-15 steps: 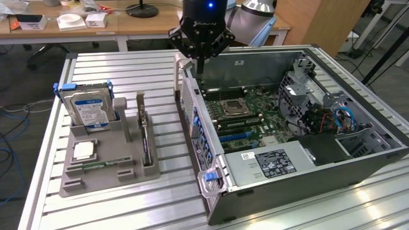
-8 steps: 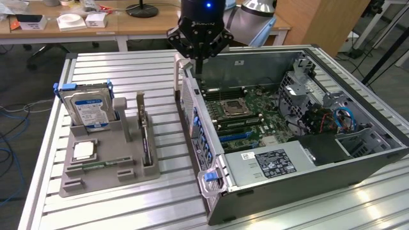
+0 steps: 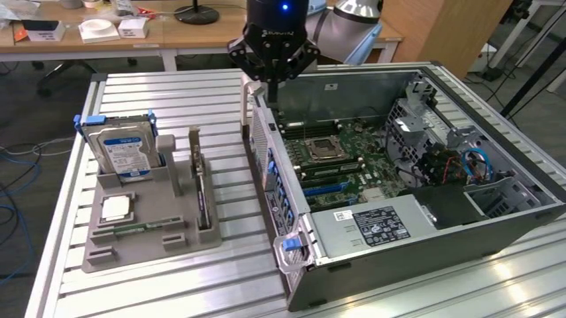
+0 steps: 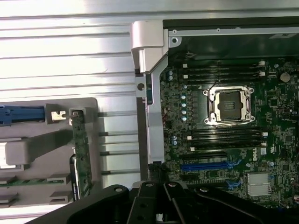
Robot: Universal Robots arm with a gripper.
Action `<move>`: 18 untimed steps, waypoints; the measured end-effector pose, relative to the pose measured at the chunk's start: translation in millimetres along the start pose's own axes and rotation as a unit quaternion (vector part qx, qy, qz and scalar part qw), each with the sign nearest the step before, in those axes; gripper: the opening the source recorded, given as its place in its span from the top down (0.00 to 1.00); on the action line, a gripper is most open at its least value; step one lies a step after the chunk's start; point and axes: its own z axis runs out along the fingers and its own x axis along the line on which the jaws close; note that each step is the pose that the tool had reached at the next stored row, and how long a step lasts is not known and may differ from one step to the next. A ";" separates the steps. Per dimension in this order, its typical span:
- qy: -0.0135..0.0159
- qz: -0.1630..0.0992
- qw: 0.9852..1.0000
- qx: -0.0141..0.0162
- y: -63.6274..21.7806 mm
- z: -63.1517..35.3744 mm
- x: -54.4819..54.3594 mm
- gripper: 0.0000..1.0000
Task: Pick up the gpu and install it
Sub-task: 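Reach for the gpu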
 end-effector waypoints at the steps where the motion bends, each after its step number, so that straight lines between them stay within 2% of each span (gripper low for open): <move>1: 0.000 0.000 1.000 0.000 0.0 0.0 0.6 0.89; 18: 0.000 0.000 1.000 0.000 -0.8 0.4 10.0 0.89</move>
